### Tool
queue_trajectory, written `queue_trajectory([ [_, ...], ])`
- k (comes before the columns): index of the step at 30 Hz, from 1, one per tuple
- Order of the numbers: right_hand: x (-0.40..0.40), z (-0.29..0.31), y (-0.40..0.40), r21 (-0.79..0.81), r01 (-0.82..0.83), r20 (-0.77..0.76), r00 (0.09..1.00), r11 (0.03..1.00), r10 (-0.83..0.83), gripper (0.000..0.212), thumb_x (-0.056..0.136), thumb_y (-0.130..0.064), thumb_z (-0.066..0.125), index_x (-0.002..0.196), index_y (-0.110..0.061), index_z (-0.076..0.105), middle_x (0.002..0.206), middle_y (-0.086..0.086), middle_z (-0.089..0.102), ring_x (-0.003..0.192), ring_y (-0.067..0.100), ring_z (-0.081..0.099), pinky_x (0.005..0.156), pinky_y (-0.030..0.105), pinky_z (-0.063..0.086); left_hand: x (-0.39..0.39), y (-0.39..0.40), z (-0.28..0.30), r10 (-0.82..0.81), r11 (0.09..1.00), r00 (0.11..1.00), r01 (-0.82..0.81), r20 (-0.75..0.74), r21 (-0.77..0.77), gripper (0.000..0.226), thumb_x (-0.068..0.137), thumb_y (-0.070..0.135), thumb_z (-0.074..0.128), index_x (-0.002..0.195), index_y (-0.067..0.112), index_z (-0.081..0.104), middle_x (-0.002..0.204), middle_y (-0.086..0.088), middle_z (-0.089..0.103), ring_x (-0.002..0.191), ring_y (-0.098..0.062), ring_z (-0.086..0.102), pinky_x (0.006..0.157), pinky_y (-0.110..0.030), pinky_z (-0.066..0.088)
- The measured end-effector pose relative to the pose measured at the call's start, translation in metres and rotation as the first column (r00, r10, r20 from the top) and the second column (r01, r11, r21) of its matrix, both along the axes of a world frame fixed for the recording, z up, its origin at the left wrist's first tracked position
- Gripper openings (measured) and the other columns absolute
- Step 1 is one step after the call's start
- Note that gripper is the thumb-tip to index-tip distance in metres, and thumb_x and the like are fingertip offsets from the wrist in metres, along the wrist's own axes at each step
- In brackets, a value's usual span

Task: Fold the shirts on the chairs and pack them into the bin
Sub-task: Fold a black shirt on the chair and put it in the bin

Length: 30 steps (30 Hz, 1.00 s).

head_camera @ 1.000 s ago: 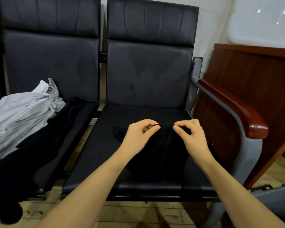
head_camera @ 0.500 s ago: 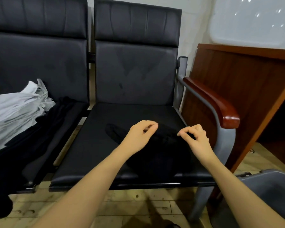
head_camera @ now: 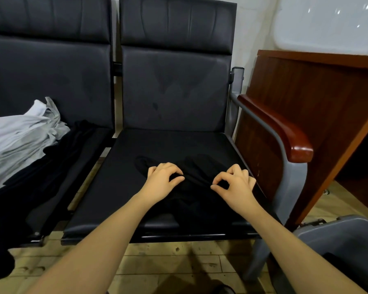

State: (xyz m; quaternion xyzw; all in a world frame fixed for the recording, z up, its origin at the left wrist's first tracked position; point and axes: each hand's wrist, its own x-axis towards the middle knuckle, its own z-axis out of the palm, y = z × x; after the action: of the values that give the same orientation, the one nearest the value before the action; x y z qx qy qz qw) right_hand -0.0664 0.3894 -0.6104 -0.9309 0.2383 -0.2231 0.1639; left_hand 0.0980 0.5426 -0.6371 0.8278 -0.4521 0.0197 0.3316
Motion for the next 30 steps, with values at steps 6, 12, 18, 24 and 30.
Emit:
queue_trajectory([
  [6, 0.004, 0.006, -0.004, 0.065, 0.063, 0.146, 0.987, 0.996, -0.072, 0.007, 0.087, -0.033, 0.067, 0.084, -0.034, 0.06, 0.091, -0.008, 0.037, 0.096, 0.012, 0.034, 0.087, 0.026, 0.014, 0.002, 0.002, 0.01, -0.056, 0.982, 0.974, 0.014, -0.219, -0.189, 0.007, 0.093, 0.028, 0.057, 0.088, 0.026, 0.062, 0.094, 0.013, 0.064, 0.098, -0.004, 0.053, 0.097, -0.024, 0.035],
  [12, 0.022, 0.008, 0.004, 0.133, 0.014, 0.174, 0.984, 0.991, -0.037, 0.007, 0.087, -0.033, 0.066, 0.084, -0.034, 0.06, 0.09, -0.009, 0.038, 0.095, 0.01, 0.034, 0.088, 0.026, 0.014, -0.006, 0.022, 0.056, -0.142, 0.899, 0.925, -0.029, -0.353, -0.437, 0.014, 0.093, 0.023, 0.057, 0.082, 0.018, 0.065, 0.077, 0.008, 0.067, 0.073, 0.001, 0.06, 0.069, -0.012, 0.044],
  [18, 0.05, 0.004, 0.018, 0.121, -0.014, 0.103, 0.995, 0.992, 0.002, 0.005, 0.087, -0.034, 0.066, 0.085, -0.033, 0.061, 0.092, -0.009, 0.037, 0.095, 0.011, 0.033, 0.089, 0.027, 0.016, 0.024, 0.042, 0.041, 0.024, 0.994, 0.97, -0.048, -0.243, -0.093, 0.012, 0.089, 0.041, 0.058, 0.095, 0.031, 0.056, 0.094, 0.015, 0.058, 0.095, -0.006, 0.055, 0.083, -0.028, 0.045],
  [24, 0.065, -0.015, 0.02, 0.028, -0.014, 0.038, 0.999, 1.0, 0.013, 0.007, 0.088, -0.029, 0.066, 0.093, -0.031, 0.062, 0.096, -0.008, 0.036, 0.094, 0.012, 0.032, 0.09, 0.028, 0.017, 0.033, 0.053, -0.001, -0.039, 0.995, 0.995, 0.031, -0.087, -0.095, 0.009, 0.091, 0.032, 0.059, 0.087, 0.037, 0.052, 0.096, 0.016, 0.047, 0.096, -0.01, 0.044, 0.092, -0.033, 0.041],
  [30, 0.064, -0.018, 0.018, -0.053, -0.154, 0.105, 0.982, 0.987, 0.159, 0.01, 0.088, -0.029, 0.065, 0.097, -0.033, 0.07, 0.094, -0.006, 0.036, 0.094, 0.011, 0.033, 0.088, 0.025, 0.014, 0.031, 0.069, 0.008, -0.182, 0.979, 0.974, 0.165, 0.138, 0.122, 0.059, 0.077, 0.073, 0.036, 0.111, 0.034, 0.064, 0.1, 0.021, 0.046, 0.096, 0.0, 0.041, 0.089, -0.021, 0.026],
])
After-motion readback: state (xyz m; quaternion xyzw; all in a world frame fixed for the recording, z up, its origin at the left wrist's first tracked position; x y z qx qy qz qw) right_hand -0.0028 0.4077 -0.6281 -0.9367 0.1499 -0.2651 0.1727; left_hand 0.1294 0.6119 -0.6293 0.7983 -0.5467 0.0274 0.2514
